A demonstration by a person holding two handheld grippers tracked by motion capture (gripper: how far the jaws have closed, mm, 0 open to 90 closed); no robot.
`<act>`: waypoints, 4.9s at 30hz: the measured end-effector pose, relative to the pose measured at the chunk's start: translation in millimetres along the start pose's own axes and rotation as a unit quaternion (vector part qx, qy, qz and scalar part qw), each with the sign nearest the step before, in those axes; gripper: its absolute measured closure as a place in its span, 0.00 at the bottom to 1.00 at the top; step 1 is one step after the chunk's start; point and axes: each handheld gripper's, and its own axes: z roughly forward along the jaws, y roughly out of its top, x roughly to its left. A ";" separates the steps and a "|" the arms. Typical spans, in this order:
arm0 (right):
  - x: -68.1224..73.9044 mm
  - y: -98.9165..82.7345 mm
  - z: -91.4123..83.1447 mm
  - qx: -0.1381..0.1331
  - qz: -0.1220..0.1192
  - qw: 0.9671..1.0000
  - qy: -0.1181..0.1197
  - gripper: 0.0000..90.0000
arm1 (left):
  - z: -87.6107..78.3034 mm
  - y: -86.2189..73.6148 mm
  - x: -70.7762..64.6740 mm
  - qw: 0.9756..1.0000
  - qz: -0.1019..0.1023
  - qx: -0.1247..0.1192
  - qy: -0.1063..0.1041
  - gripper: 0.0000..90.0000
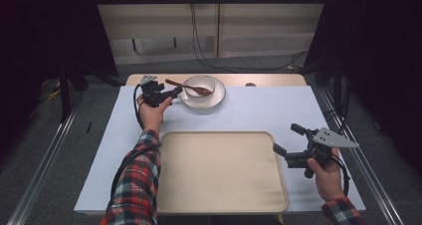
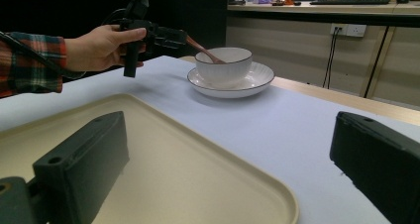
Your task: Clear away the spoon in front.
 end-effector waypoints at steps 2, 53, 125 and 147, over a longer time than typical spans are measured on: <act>0.0 -0.1 0.0 0.001 0.003 1.000 0.002 0.01 | 2.5 -1.4 0.2 1.000 -0.005 -0.002 0.007 0.13; -1.2 0.5 -1.2 -0.002 0.008 1.000 0.008 0.02 | 13.4 6.2 -14.6 0.997 -0.058 -0.050 -0.025 0.83; 0.4 0.5 -0.4 -0.005 0.012 1.000 0.017 0.02 | -44.1 63.1 -28.0 0.986 -0.060 -0.109 -0.113 0.93; 3.7 -1.4 2.3 0.004 0.006 1.000 0.019 0.02 | -71.2 50.9 -29.9 0.983 -0.060 -0.083 -0.151 0.93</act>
